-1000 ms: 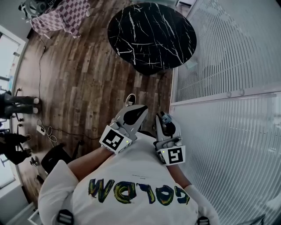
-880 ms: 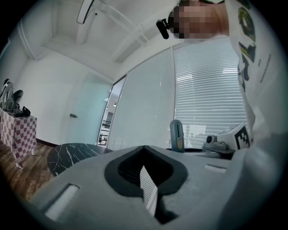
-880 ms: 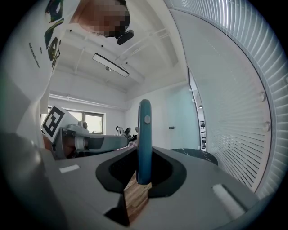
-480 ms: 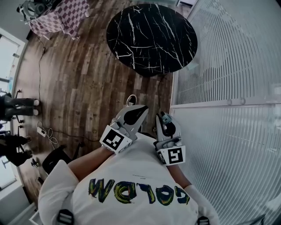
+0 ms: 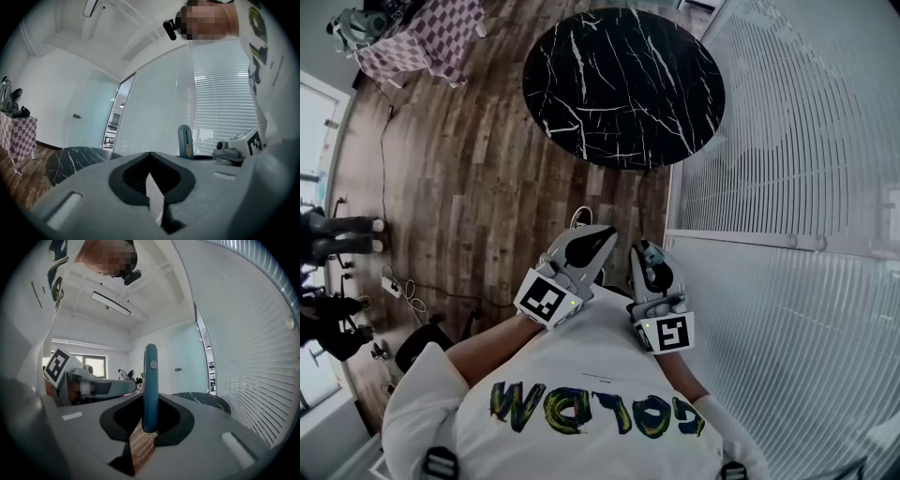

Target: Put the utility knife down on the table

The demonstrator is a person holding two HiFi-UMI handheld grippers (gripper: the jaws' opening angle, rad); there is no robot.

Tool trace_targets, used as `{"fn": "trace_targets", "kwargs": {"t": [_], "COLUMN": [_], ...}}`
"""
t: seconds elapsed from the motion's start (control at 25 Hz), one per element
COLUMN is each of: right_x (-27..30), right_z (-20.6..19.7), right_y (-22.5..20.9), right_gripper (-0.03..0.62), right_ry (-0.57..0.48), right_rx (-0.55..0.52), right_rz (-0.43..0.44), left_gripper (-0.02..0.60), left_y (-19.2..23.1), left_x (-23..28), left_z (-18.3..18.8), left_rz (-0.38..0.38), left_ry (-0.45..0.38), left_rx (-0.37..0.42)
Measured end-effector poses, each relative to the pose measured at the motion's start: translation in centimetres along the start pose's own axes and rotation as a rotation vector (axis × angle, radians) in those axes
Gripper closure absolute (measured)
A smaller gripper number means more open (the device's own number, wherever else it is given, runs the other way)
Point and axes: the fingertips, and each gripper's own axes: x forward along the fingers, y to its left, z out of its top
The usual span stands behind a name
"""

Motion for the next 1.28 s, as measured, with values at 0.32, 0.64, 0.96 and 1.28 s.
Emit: {"fn": "trace_targets", "kwargs": {"t": [0.32,0.64,0.96,1.28], "right_x": [4.4,9.2,14.4,18.8], "right_z": [0.4,1.4,2.4,3.0], "right_y": [-1.9,-3.3,-3.9,-4.8], "right_gripper": [0.534,0.534,0.534,0.534], "right_ry": [0.014,0.046,0.057,0.04], "right_rx": [0.005,0.002,0.004,0.0], "right_rz": [-0.01,-0.02,-0.018,-0.007], "left_gripper": [0.58,0.58,0.58,0.58], "left_y": [3.9,8.6,13.4,17.3], "left_x": [2.6,4.5,5.6,7.3], "left_z": [1.4,3.2,3.3,4.7], "left_rz": [-0.007,-0.009,-0.014,-0.012], "left_ry": [-0.024,-0.032,0.011,-0.006], "left_rx": [-0.016,-0.035,-0.053,-0.057]}}
